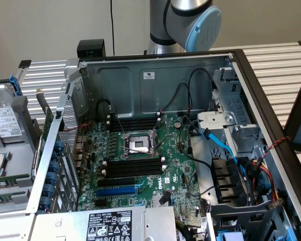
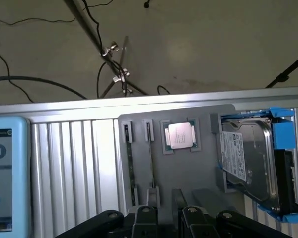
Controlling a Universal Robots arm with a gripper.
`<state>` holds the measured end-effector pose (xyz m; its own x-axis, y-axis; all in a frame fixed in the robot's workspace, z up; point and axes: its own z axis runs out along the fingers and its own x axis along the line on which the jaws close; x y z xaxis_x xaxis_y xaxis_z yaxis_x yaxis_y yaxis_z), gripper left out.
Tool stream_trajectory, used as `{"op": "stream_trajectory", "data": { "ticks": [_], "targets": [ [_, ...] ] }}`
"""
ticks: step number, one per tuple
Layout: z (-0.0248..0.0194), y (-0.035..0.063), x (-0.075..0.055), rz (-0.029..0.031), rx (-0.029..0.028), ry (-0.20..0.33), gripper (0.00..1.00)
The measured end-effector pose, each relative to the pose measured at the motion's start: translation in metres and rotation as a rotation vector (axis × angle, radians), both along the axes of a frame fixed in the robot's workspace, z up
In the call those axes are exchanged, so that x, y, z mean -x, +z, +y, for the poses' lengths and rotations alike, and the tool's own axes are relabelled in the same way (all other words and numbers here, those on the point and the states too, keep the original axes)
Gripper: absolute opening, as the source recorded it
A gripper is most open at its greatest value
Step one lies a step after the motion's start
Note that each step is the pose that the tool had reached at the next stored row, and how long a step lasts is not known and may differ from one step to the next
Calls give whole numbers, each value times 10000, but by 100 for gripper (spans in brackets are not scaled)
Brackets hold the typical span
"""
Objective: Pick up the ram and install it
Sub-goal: 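Pick up the ram and move it above insertion slot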
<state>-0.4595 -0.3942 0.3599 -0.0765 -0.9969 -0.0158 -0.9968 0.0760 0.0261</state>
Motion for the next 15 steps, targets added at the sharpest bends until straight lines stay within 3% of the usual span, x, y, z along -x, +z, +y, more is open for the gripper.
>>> {"op": "stream_trajectory", "data": {
  "ticks": [3, 10, 15],
  "targets": [
    [-26, -53, -1, 20, 1, 13, 26],
    [-149, -183, -9, 25, 1, 81, 26],
    [-201, -274, -16, 24, 0, 132, 26]
  ]
}}
